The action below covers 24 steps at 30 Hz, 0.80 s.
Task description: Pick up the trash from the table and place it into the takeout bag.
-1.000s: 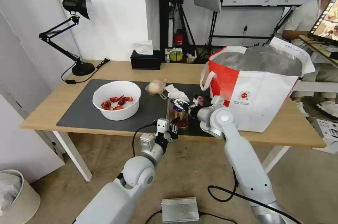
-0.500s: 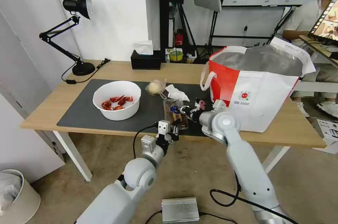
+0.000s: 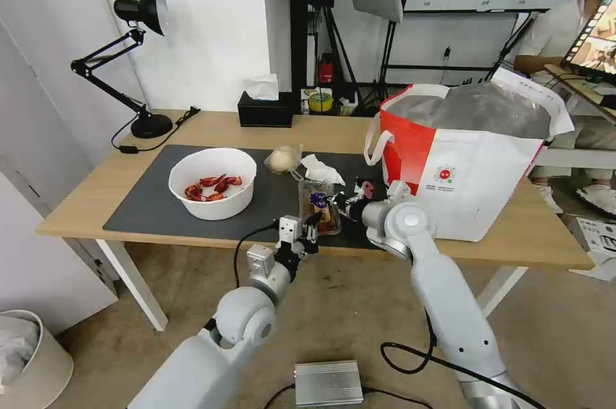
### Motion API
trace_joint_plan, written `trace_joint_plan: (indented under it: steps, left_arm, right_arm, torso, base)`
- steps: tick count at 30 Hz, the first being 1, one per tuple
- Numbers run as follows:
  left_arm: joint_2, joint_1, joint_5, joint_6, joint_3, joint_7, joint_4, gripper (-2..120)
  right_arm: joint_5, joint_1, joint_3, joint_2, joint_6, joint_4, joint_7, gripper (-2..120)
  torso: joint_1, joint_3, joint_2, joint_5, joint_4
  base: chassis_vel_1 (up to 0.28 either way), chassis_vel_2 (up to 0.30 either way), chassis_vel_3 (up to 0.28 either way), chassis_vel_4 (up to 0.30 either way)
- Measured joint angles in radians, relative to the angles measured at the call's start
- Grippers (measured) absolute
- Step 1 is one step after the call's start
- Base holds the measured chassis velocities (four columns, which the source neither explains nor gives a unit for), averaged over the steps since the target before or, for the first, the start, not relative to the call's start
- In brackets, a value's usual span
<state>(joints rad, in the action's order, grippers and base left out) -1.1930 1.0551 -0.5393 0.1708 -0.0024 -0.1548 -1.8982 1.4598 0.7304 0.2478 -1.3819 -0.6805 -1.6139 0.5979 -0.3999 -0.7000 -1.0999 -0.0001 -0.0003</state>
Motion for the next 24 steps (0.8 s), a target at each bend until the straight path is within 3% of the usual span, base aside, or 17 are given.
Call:
trace_joint_plan:
  steps: [8,24]
  left_arm:
    - [0.026,0.069,-0.003,-0.019,-0.077,0.009,-0.056,0]
    - [0.022,0.140,-0.022,-0.031,-0.121,-0.002,-0.115,0]
  right_arm:
    - [0.000,-0.015,-0.002,-0.002,0.001,-0.005,-0.010,0]
    - [0.004,-0.005,0.000,0.011,0.004,-0.043,-0.015,0]
  torso:
    - [0.000,0.000,0.000,0.0000,0.0004]
    - [0.000,0.000,0.000,0.0001,0.0003]
  base:
    - [0.000,0.000,0.000,0.000]
    - [0.000,0.000,0.000,0.000]
